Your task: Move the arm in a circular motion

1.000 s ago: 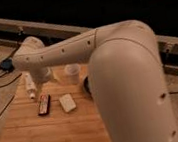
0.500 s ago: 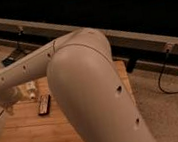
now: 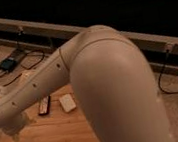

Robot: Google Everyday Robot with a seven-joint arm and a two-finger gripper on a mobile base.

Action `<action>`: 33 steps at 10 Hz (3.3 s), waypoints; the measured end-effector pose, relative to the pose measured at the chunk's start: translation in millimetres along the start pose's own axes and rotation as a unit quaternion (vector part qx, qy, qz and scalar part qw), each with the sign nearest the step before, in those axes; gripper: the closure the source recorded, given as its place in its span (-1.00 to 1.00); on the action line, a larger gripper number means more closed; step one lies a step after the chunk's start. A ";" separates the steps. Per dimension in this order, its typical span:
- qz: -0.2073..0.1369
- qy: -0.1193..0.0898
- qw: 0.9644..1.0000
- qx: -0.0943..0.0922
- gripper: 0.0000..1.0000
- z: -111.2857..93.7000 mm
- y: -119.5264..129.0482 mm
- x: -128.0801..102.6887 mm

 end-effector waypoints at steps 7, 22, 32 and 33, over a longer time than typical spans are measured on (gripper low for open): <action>0.242 -0.036 0.969 0.027 -0.30 -25.2 -203.4 78.5; -0.036 -0.010 0.998 0.051 -0.30 -8.5 2.8 -82.8; 0.209 -0.018 0.977 0.046 -0.30 -26.0 -171.7 79.6; 0.224 -0.020 0.973 0.047 -0.30 -29.7 -191.8 76.9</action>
